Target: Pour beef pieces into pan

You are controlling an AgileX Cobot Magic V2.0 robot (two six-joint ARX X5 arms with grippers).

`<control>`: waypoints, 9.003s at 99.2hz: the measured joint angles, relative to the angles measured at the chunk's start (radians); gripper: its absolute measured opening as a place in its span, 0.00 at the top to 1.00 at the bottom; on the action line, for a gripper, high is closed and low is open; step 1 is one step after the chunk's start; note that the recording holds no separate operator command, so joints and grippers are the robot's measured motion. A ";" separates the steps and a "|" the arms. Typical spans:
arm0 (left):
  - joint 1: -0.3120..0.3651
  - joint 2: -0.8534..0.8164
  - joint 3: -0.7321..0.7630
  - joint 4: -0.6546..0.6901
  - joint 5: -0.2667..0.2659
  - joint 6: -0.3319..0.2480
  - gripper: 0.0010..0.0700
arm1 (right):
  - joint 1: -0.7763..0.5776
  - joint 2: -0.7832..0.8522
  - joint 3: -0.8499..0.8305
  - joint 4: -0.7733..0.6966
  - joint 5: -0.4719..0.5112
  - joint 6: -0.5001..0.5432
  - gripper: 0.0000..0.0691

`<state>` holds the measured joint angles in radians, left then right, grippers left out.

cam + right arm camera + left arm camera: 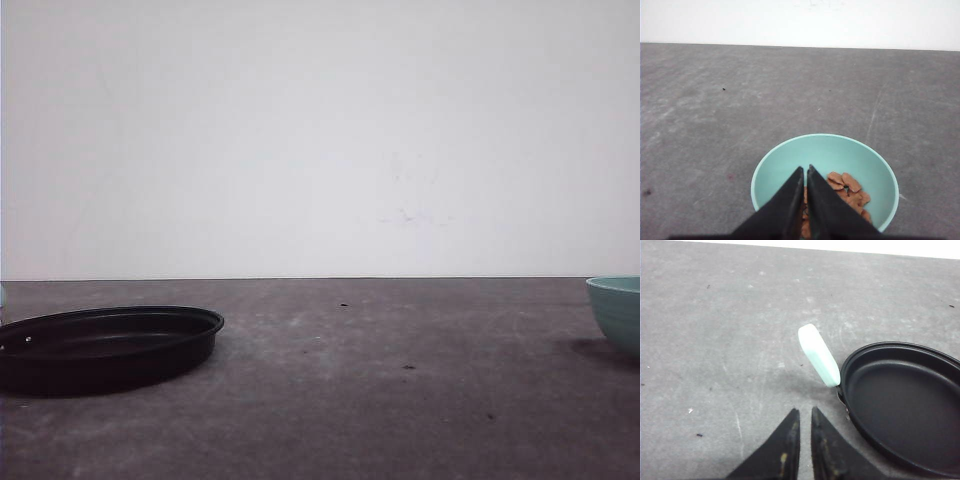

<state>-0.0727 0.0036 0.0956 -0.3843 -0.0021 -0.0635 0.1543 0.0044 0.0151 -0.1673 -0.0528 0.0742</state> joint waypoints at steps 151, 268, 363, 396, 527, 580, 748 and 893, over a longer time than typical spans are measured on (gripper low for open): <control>0.000 0.000 0.000 0.002 0.002 -0.015 0.99 | 0.000 0.000 0.000 0.000 0.000 0.000 0.99; 0.000 0.461 0.462 0.127 0.244 -0.427 0.47 | 0.000 0.001 0.077 0.209 -0.086 0.275 0.99; -0.006 0.814 1.242 -0.211 0.273 -0.209 0.91 | 0.000 0.618 1.135 -0.329 -0.069 0.000 0.99; -0.006 0.935 1.342 -0.245 0.398 -0.229 0.43 | 0.000 0.719 1.183 -0.487 -0.111 0.013 0.33; 0.005 1.143 0.684 -0.141 0.142 -0.402 0.14 | 0.000 0.824 1.183 -0.852 -0.105 0.019 0.09; 0.007 1.321 0.587 0.006 0.079 -0.424 0.17 | 0.000 0.824 1.183 -0.896 -0.105 0.019 0.09; -0.061 1.007 0.586 0.022 0.210 -0.600 0.98 | -0.066 1.011 1.183 -1.000 0.000 0.001 0.11; -0.155 0.926 0.586 0.022 0.215 -0.628 0.98 | -0.274 1.510 0.970 -0.739 -0.105 0.034 0.74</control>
<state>-0.2276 0.9298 0.6819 -0.3626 0.2127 -0.6914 -0.1200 1.5143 0.9855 -0.9058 -0.1577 0.1081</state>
